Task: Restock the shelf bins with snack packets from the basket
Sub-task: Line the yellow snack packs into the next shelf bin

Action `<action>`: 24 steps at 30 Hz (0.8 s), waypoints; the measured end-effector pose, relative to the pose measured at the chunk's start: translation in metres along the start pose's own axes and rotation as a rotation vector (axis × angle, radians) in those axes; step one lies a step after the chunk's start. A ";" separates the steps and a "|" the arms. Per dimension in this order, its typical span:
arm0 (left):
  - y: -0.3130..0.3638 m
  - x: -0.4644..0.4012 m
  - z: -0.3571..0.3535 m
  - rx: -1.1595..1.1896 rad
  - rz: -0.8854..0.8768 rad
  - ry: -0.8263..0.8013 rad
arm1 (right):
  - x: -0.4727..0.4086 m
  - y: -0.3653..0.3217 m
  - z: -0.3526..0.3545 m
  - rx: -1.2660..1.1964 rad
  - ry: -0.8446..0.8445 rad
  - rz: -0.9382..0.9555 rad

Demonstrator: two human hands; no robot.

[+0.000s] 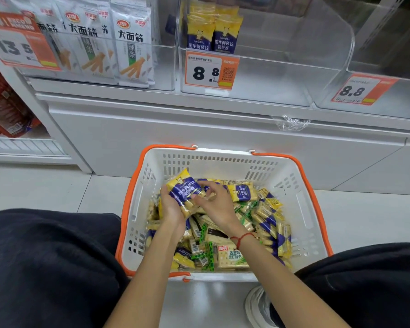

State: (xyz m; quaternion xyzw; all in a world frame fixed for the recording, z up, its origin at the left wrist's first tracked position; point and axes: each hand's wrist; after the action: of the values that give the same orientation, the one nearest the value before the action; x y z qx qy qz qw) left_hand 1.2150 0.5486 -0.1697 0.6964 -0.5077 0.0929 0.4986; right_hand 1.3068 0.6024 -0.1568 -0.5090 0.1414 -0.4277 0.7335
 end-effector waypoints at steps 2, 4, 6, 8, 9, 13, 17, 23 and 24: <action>0.002 0.001 0.000 -0.002 -0.009 -0.025 | 0.001 0.000 -0.002 0.017 -0.007 -0.016; 0.002 0.001 0.001 -0.013 -0.020 -0.047 | 0.003 0.000 -0.002 -0.052 -0.033 -0.050; 0.002 0.002 0.002 -0.046 0.001 -0.066 | 0.001 0.000 0.002 -0.142 -0.102 -0.071; 0.000 0.000 0.003 -0.086 0.056 -0.075 | -0.007 0.001 0.013 -0.219 -0.214 -0.118; 0.000 -0.001 0.003 -0.084 0.087 -0.073 | -0.014 0.004 0.020 -0.241 -0.230 -0.144; -0.003 -0.005 0.007 -0.022 0.156 -0.089 | -0.049 0.048 0.060 0.253 -0.003 -0.237; -0.010 -0.010 0.013 -0.039 0.208 -0.112 | -0.065 0.079 0.082 0.723 -0.189 -0.314; -0.017 -0.020 0.013 -0.073 0.224 -0.118 | -0.070 0.094 0.076 1.103 -0.210 -0.271; -0.019 -0.021 0.013 -0.093 0.221 -0.111 | -0.069 0.094 0.076 1.157 -0.168 -0.242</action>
State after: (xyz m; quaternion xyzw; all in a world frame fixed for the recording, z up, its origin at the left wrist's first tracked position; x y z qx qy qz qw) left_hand 1.2152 0.5509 -0.2003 0.6164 -0.6120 0.0849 0.4882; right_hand 1.3603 0.7142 -0.2201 -0.0712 -0.2322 -0.4740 0.8464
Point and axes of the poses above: each hand's wrist, its own x-axis away from the middle knuckle, its own z-axis out of the back of the hand, y = z × x, and after that the axes turned 6 degrees about -y, right-handed
